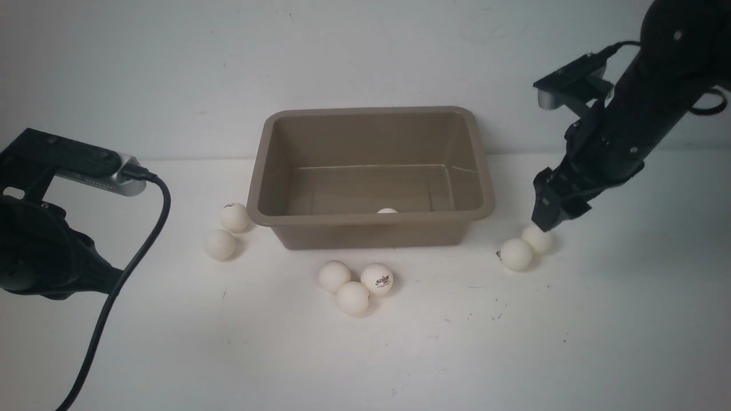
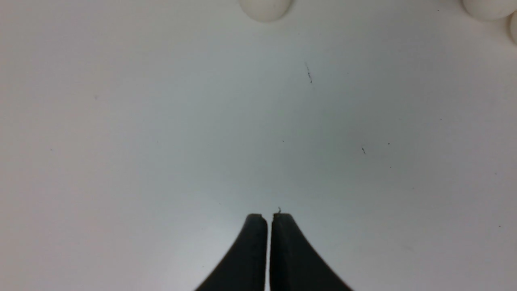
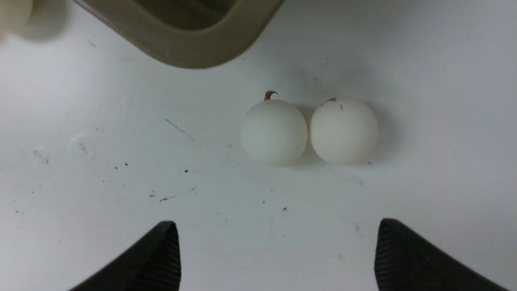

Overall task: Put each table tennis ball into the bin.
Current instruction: Use the right arm to clamp the table tennis ball closest to it, then use the right arm to put the table tennis ball into the box, then use the right arm to clamp the table tennis ball closest to it

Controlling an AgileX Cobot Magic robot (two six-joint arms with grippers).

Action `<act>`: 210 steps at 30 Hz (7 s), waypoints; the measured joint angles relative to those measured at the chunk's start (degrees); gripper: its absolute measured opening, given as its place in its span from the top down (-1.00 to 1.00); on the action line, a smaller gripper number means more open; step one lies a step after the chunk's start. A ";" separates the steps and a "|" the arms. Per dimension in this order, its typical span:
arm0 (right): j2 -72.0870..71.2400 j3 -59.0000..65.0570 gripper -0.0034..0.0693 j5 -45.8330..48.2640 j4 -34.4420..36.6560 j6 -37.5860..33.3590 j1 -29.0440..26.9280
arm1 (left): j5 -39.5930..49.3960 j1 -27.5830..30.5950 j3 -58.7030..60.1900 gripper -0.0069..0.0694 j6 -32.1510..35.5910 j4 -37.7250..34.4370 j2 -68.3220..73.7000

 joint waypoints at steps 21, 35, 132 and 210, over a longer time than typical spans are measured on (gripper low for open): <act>7.54 0.40 -0.61 -5.32 -0.66 -0.58 4.85 | 0.00 0.00 0.00 0.83 0.00 -0.21 0.00; 11.45 0.36 -0.54 -8.14 -4.99 2.20 4.92 | 0.03 0.00 0.00 0.83 0.00 -0.21 0.00; 11.02 -32.48 -0.60 5.31 -13.75 6.58 10.75 | 0.03 0.00 0.00 0.83 0.00 -0.21 0.00; 11.60 -20.61 -0.08 -5.19 -7.66 7.48 3.86 | 0.24 0.00 0.00 0.83 0.00 -1.25 0.00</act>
